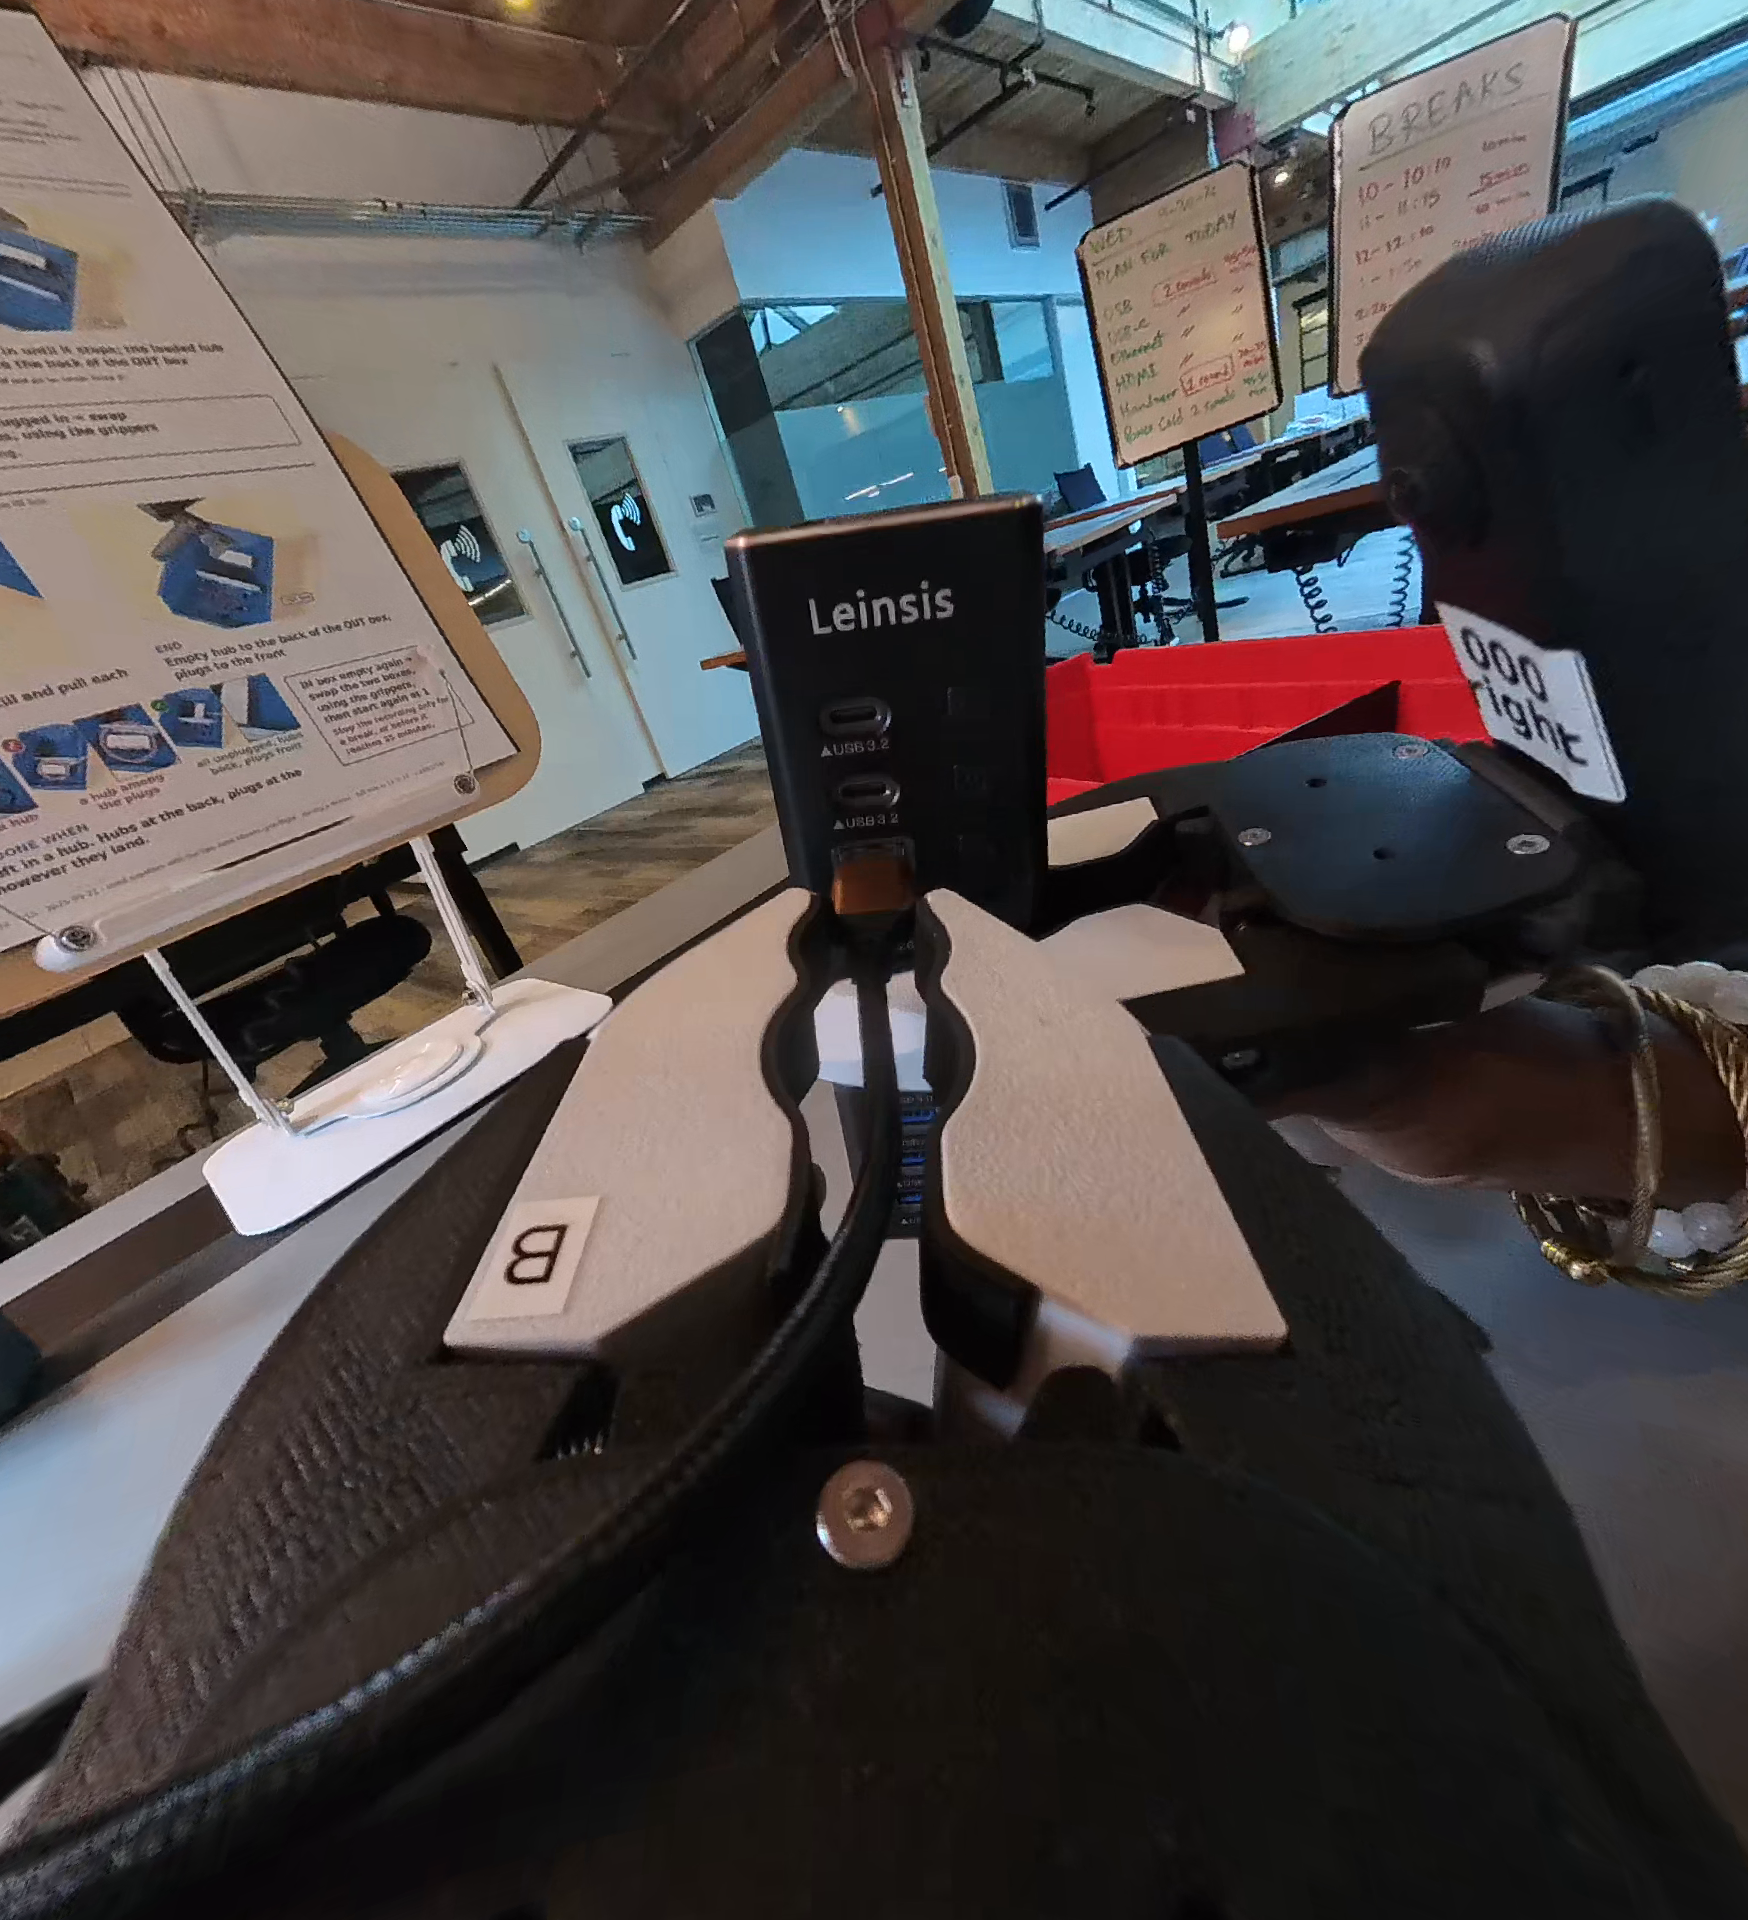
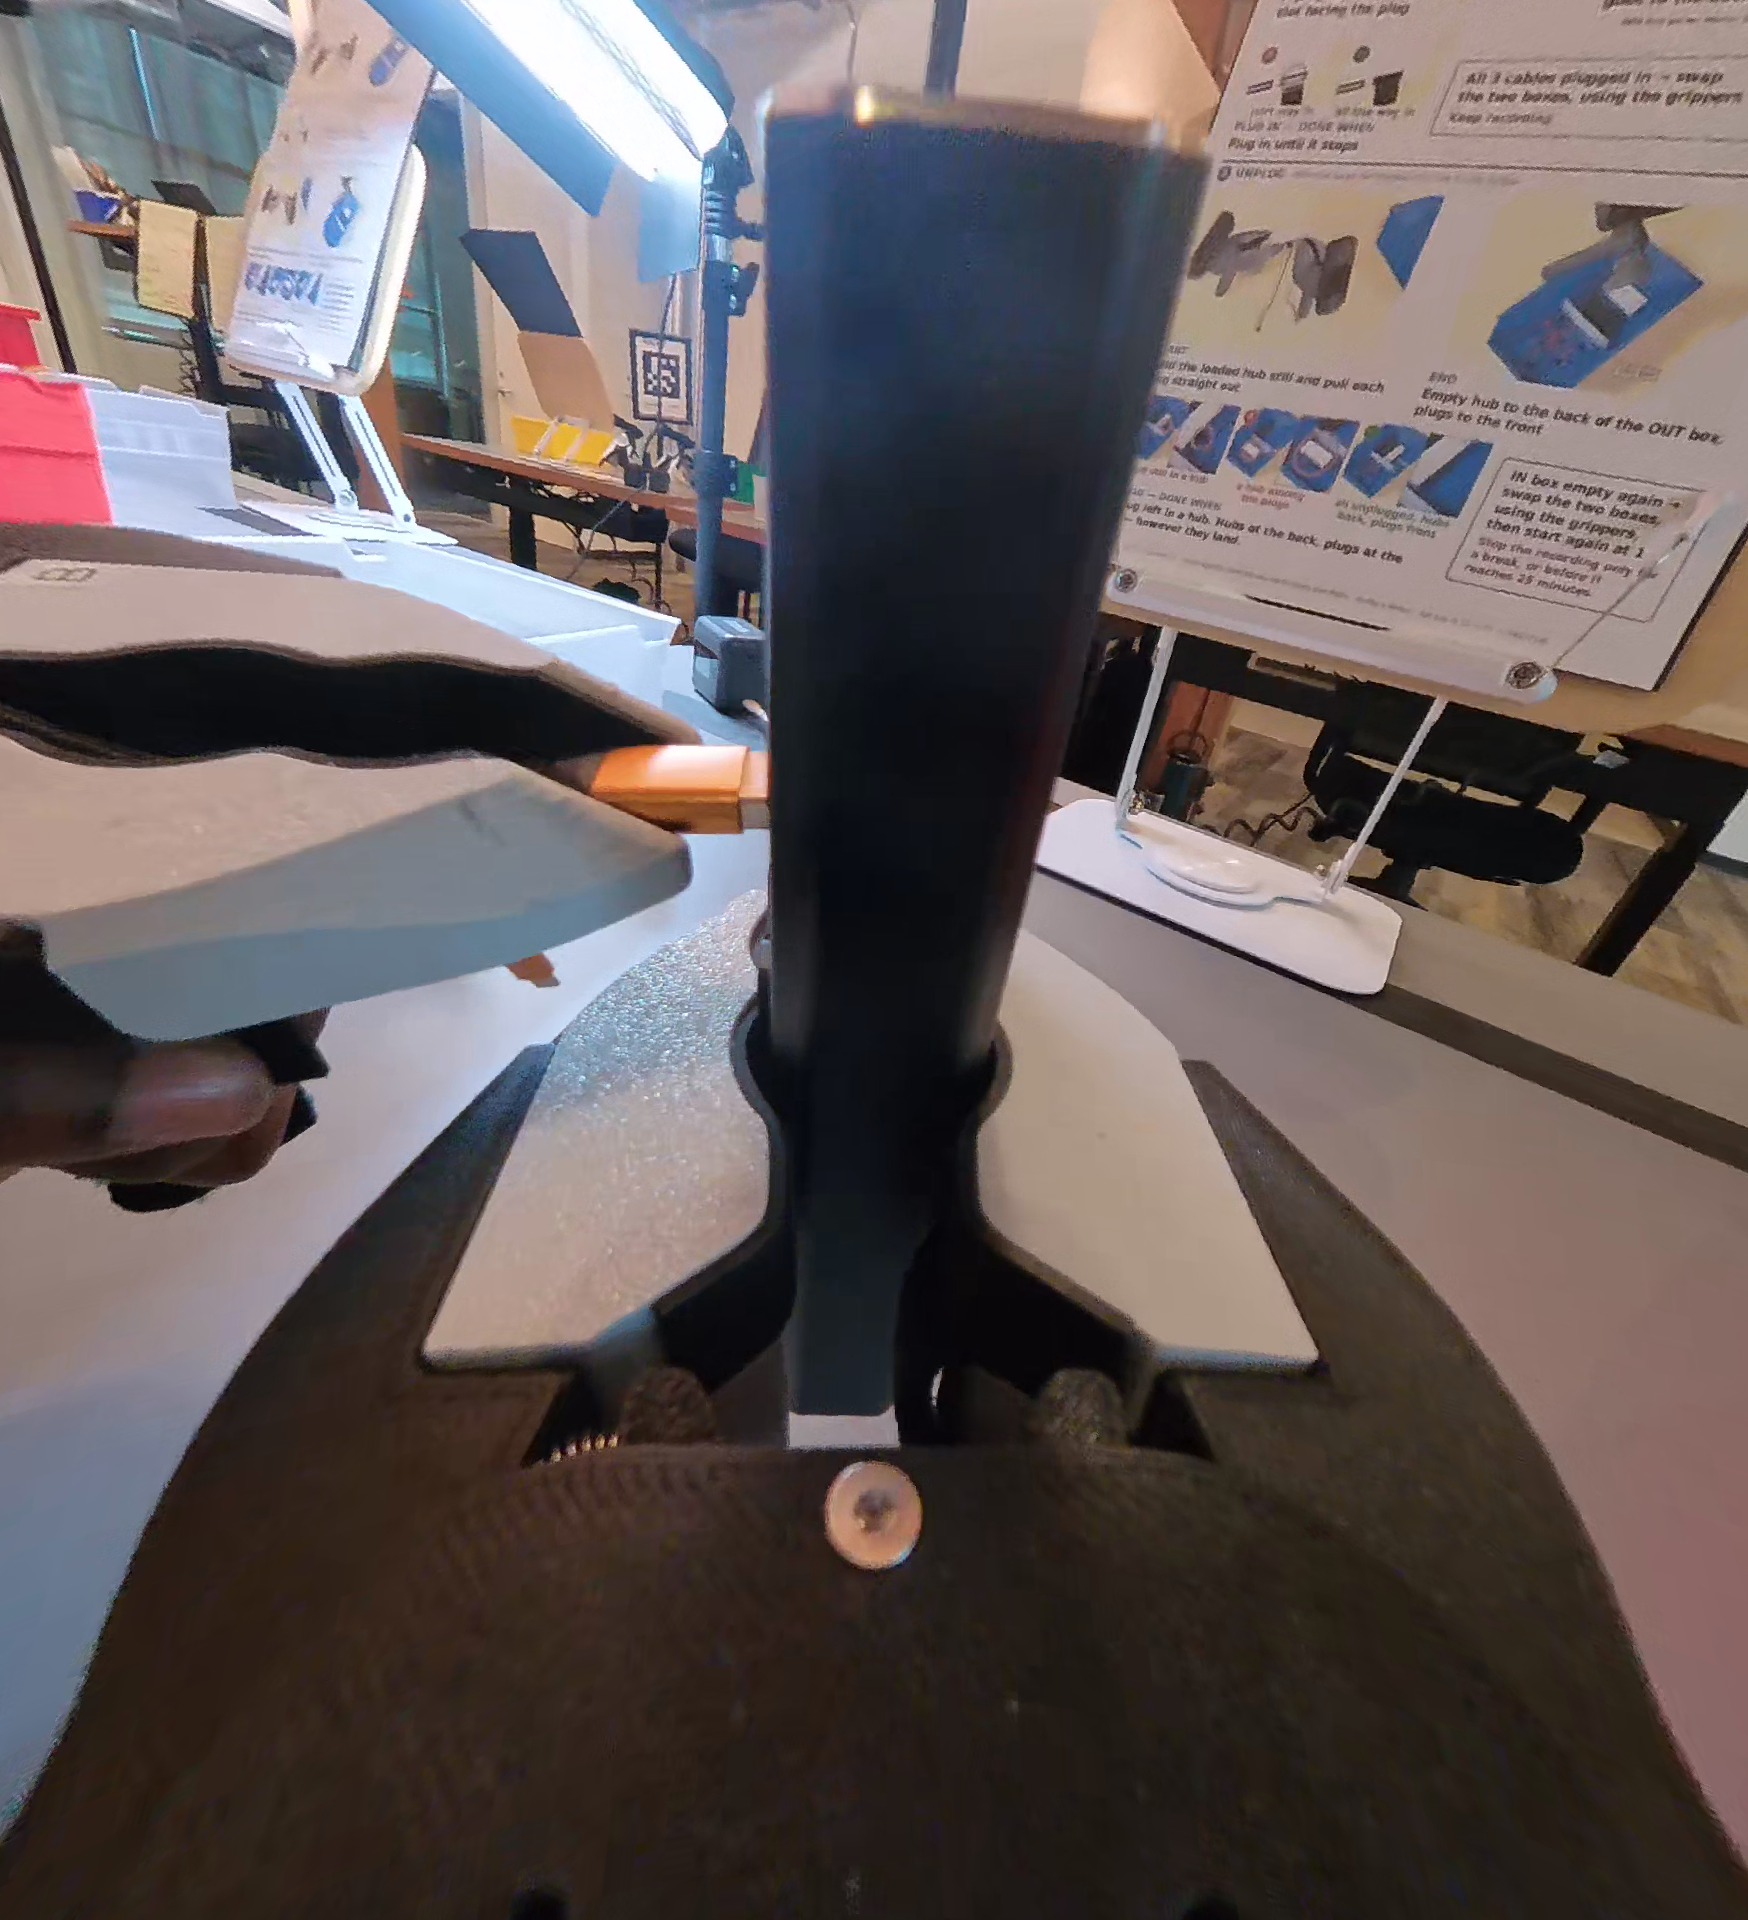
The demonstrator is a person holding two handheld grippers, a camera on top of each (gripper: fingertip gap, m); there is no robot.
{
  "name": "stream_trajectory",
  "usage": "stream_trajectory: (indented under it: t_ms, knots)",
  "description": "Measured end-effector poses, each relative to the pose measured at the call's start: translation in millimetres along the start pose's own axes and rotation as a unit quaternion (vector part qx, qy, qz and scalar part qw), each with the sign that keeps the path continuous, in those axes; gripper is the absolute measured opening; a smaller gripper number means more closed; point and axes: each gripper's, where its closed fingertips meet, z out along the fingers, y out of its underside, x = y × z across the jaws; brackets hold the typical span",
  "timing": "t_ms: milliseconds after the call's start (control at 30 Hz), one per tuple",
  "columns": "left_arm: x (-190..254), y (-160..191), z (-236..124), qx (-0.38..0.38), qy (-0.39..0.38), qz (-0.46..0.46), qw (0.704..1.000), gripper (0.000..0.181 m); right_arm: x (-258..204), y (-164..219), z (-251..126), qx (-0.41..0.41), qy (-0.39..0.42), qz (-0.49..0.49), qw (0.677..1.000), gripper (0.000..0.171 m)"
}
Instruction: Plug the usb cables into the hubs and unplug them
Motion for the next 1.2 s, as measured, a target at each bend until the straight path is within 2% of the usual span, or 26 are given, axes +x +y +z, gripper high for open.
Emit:
stream_trajectory:
  t_ms: [233,400,433,467,533,600,700,867,1200]
  knots:
    - [-2,6,0,-0.016,0.011,-0.016,1.0,0.016,-1,6,1,-0.024,0.016,-0.065,0.997,0.03]
    - [-2,2,6,-0.008,0.017,-0.043,0.999,0.016,-1,2,2,-0.008,-0.027,0.008,1.0,0.031]
    - [0,5,9,-0.018,0.031,-0.06,0.998,0.021,-1,2,4,-0.006,-0.037,0.027,0.999,0.03]
    - [4,13,11,-0.043,0.051,-0.078,0.995,0.034,4,3,5,-0.004,-0.03,0.046,0.998,0.03]
    - [5,24,12,-0.07,0.067,-0.124,0.988,0.05,21,14,10,-0.012,-0.005,0.061,0.998,0.03]
    - [-1,34,9,-0.087,0.065,-0.156,0.982,0.052,37,34,13,-0.042,0.006,0.074,0.996,0.03]
    - [-17,37,5,-0.08,0.04,-0.194,0.977,0.052,51,55,17,-0.089,0.014,0.103,0.991,0.03]
    - [-20,41,4,-0.083,0.044,-0.24,0.966,0.052,52,56,21,-0.093,0.021,0.089,0.991,0.031]
    - [-16,48,5,-0.101,0.04,-0.203,0.973,0.051,47,64,18,-0.126,0.024,0.048,0.991,0.031]
